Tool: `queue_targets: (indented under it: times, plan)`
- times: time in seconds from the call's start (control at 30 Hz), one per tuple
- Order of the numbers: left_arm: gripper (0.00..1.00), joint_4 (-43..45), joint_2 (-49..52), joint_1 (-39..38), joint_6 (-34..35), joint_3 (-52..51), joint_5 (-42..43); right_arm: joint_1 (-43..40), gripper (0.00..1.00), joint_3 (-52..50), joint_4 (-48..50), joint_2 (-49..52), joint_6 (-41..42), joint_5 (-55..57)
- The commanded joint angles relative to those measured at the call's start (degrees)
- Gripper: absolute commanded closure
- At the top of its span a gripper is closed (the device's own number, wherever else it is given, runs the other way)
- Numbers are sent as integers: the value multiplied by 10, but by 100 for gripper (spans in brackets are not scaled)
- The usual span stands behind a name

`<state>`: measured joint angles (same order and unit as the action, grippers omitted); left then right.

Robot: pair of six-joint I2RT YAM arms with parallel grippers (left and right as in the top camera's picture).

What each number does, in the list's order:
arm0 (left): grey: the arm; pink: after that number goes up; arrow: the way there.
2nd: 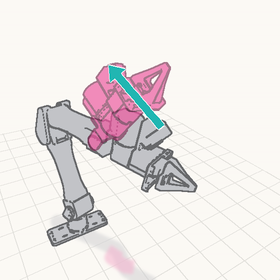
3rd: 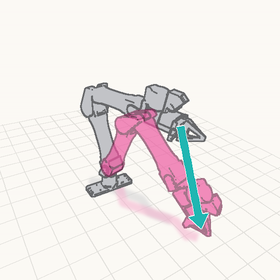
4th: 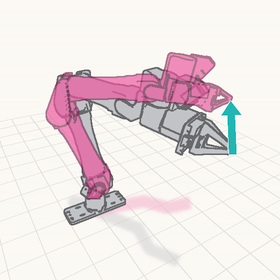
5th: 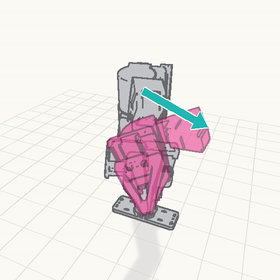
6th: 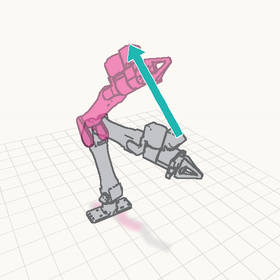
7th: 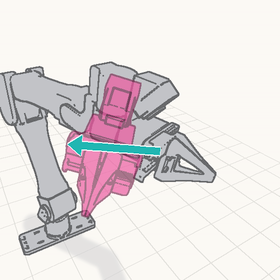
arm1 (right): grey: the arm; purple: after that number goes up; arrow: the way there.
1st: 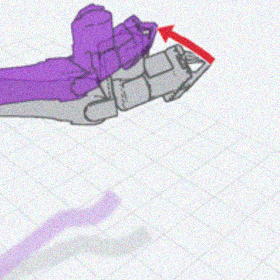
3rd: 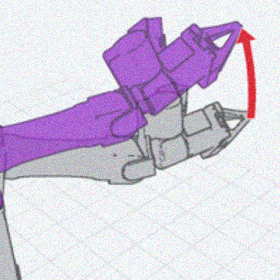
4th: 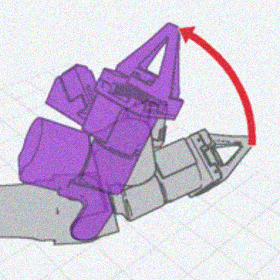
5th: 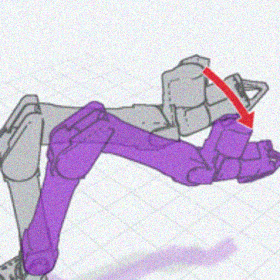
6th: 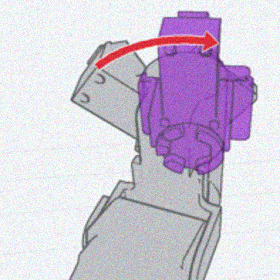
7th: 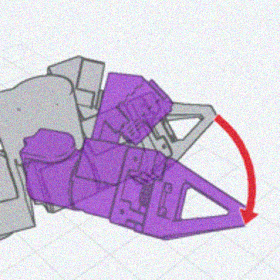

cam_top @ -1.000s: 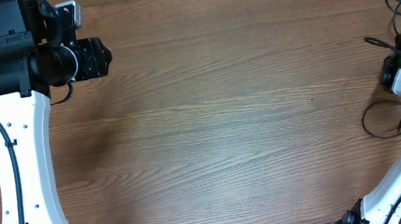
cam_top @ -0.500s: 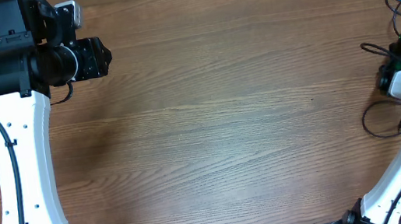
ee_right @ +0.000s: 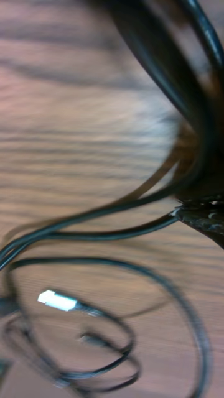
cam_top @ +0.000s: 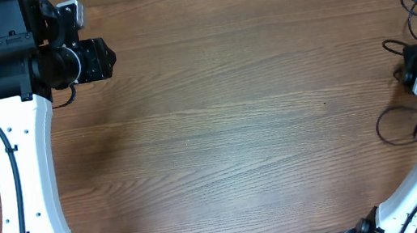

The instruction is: Untangle cables

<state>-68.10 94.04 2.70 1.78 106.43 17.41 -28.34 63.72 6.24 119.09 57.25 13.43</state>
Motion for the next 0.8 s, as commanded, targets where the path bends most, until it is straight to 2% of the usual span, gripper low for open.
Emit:
queue_targets:
  times: [0.0,0.43,0.6,0.77]
  plan:
    - [49,0,2,-3,10,-1,6,7,96,-14,-52,-32,30,-45]
    - [49,-7,2,-3,-1,-1,6,0,96,-14,-159,-106,30,-47]
    - [49,-7,2,-3,-5,-1,4,-30,96,-14,-182,-107,30,-138]
    - [48,-9,2,-3,-6,-1,1,-45,96,-14,-200,-107,29,-153]
